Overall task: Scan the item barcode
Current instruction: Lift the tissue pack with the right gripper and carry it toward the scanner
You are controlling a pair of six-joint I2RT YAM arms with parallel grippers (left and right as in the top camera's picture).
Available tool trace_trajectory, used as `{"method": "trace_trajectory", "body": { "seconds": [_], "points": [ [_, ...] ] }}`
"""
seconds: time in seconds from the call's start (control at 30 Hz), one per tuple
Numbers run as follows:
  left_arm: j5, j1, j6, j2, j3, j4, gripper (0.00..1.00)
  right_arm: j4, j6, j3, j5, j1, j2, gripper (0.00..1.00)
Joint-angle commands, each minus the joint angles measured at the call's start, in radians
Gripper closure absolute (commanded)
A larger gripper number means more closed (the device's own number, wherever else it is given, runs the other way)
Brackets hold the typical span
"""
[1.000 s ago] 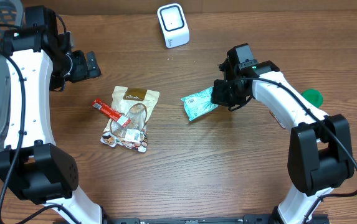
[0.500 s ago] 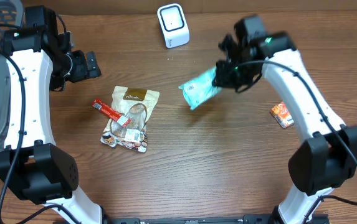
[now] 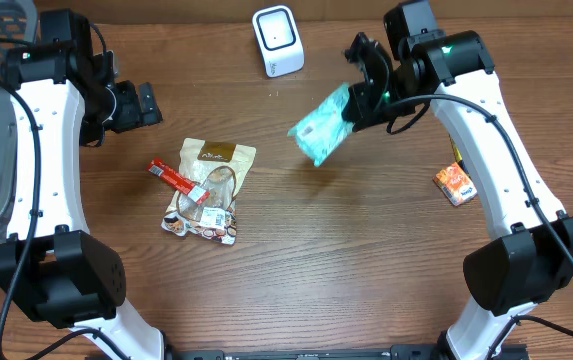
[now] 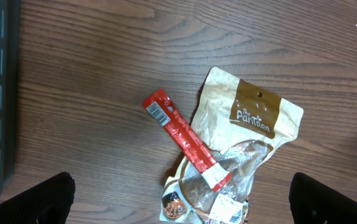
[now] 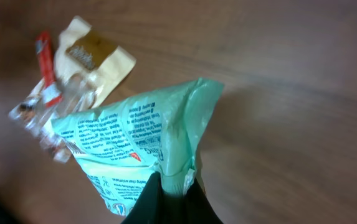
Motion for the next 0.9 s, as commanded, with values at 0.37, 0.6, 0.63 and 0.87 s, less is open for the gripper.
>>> {"method": "trace_trajectory", "body": {
  "seconds": [0.37,0.6,0.63,0.87],
  "points": [
    [0.007,-0.007,0.011,-0.005,-0.002,0.001,0.00,0.180,0.037,0.358,0.263,0.000,0.009,0.97],
    [0.007,-0.007,0.011,-0.005,-0.002,0.002,0.00,0.296,-0.074,0.373,0.265,0.014,0.044,0.96],
    [0.007,-0.007,0.011,-0.005,-0.002,0.001,0.00,0.314,-0.075,0.373,0.265,0.017,0.060,0.96],
    [0.007,-0.007,0.011,-0.005,-0.002,0.002,0.00,0.517,-0.073,0.373,0.274,0.038,0.204,0.97]
  ]
}}
